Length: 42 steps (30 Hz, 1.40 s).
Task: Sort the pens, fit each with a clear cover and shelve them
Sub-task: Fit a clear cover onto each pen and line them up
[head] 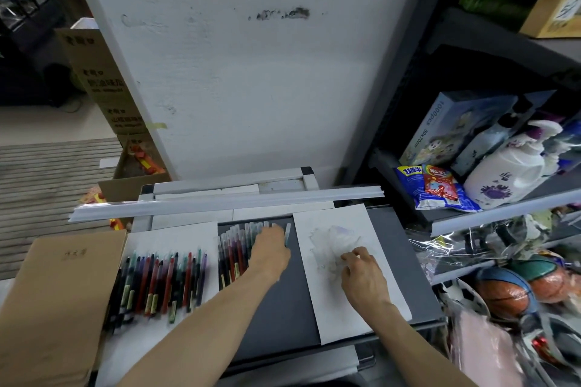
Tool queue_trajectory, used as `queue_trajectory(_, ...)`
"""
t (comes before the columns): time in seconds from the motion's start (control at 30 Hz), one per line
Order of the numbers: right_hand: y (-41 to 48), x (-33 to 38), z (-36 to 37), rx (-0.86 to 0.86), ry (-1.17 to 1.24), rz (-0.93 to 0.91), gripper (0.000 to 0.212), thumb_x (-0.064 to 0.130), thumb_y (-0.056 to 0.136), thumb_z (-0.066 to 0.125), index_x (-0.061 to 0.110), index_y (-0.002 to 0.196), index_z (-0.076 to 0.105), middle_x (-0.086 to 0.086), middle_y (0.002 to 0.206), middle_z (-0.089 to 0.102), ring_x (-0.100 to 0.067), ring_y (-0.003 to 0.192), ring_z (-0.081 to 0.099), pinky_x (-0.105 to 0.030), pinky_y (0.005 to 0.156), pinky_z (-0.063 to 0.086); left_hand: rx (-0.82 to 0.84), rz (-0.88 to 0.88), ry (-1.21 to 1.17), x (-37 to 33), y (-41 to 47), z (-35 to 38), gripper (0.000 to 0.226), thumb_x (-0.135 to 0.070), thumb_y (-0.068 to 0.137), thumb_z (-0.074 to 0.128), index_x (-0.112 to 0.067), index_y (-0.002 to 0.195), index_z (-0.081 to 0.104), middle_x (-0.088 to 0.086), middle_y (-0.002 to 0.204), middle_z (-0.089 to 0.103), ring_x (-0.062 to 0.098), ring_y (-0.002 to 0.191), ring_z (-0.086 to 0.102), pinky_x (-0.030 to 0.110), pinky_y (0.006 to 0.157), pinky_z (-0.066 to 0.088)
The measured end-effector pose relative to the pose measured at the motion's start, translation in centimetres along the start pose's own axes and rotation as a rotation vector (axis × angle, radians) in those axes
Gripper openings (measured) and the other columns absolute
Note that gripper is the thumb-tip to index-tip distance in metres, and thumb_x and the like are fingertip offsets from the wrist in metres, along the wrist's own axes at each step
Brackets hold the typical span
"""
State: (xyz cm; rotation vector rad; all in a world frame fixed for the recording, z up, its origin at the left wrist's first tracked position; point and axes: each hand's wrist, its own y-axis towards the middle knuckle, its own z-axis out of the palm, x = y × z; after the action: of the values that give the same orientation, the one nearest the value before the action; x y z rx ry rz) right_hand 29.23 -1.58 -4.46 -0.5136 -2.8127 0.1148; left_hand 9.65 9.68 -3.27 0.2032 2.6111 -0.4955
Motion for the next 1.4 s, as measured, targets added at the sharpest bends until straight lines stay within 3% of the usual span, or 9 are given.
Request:
queue_trajectory(0.13,0.2,0.0,-0.1,0.024,-0.01,-0.01,0.034,0.007,0.094,0.052,0.014,0.123,0.068,-0.007,0.124,0.059,-0.028,0.109,0.059,-0.033,0.085,0.054,-0.017,-0.011,0.009,0.2,-0.1,0.5,0.014,-0.007,0.091,0.065,-0.01,0.088,0.052,0.004,0.078,0.056,0.019,0.069,0.058,0.029,0.052,0.046)
queue_trajectory(0.4,0.5,0.4,-0.4,0.071,-0.057,0.002,0.033,0.004,0.097,0.05,0.018,0.127,0.054,-0.005,0.119,0.053,-0.024,0.106,0.059,-0.029,0.081,0.05,-0.042,-0.041,-0.006,0.5,-0.3,0.5,0.019,-0.011,0.093,0.066,-0.012,0.083,0.051,0.004,0.081,0.059,0.022,0.077,0.063,0.033,0.06,0.051)
queue_trajectory(0.5,0.8,0.3,-0.6,0.069,-0.072,0.015,0.027,0.006,0.099,0.05,0.017,0.124,0.056,-0.003,0.117,0.055,-0.022,0.105,0.06,-0.024,0.073,0.041,-0.038,-0.027,-0.001,0.6,-0.5,0.2,0.02,-0.016,0.093,0.069,-0.014,0.084,0.051,0.006,0.087,0.064,0.025,0.085,0.068,0.036,0.067,0.057)
queue_trajectory(0.63,0.8,0.4,-1.0,0.055,-0.028,0.057,0.025,0.007,0.099,0.048,0.015,0.122,0.053,-0.005,0.115,0.059,-0.024,0.102,0.062,-0.025,0.071,0.038,-0.036,-0.023,-0.038,0.8,-1.6,-0.5,0.041,-0.022,0.094,0.07,-0.019,0.066,0.041,-0.003,0.066,0.05,0.025,0.073,0.069,0.028,0.052,0.045)
queue_trajectory(0.7,0.6,0.7,-1.2,0.018,0.01,0.068,0.025,0.009,0.096,0.051,0.016,0.121,0.051,-0.006,0.113,0.06,-0.025,0.1,0.062,-0.028,0.071,0.041,-0.047,-0.031,-0.065,1.0,-2.2,-1.0,0.04,-0.022,0.094,0.069,-0.018,0.063,0.045,-0.004,0.064,0.051,0.026,0.071,0.069,0.027,0.049,0.04)
queue_trajectory(0.87,-0.5,2.1,-0.7,-0.053,0.129,0.018,0.04,0.006,0.095,0.053,0.014,0.134,0.054,-0.008,0.119,0.06,-0.03,0.101,0.063,-0.037,0.079,0.052,-0.094,-0.05,-0.071,3.3,-4.5,-2.7,0.016,-0.018,0.089,0.065,-0.012,0.074,0.065,0.001,0.071,0.069,0.018,0.069,0.068,0.036,0.067,0.059)
queue_trajectory(1.0,-1.7,4.2,-0.3,-0.034,0.256,-0.08,0.034,0.007,0.095,0.053,0.015,0.127,0.064,-0.001,0.12,0.057,-0.023,0.092,0.067,-0.032,0.078,0.055,-0.174,-0.087,-0.026,6.7,-6.4,-4.2,0.012,-0.013,0.087,0.062,-0.015,0.075,0.062,-0.001,0.068,0.066,0.017,0.066,0.064,0.038,0.066,0.059)
queue_trajectory(1.17,-3.3,7.4,-0.6,-0.01,0.437,-0.174,0.022,0.009,0.098,0.054,0.018,0.115,0.064,0.005,0.112,0.062,-0.012,0.092,0.063,-0.021,0.079,0.047,-0.226,-0.208,0.096,11.7,-8.1,-5.3,0.011,-0.021,0.093,0.062,-0.014,0.087,0.057,0.0,0.078,0.062,0.024,0.075,0.063,0.03,0.06,0.043)
queue_trajectory(1.4,-5.4,10.4,-1.5,0.151,0.778,-0.038,0.012,0.026,0.102,0.06,0.027,0.104,0.071,0.014,0.091,0.073,0.0,0.083,0.065,-0.011,0.07,0.048,-0.192,-0.263,0.177,13.9,-9.1,-4.8,0.022,-0.032,0.097,0.065,-0.016,0.088,0.053,0.001,0.082,0.059,0.023,0.071,0.054,0.032,0.057,0.041)
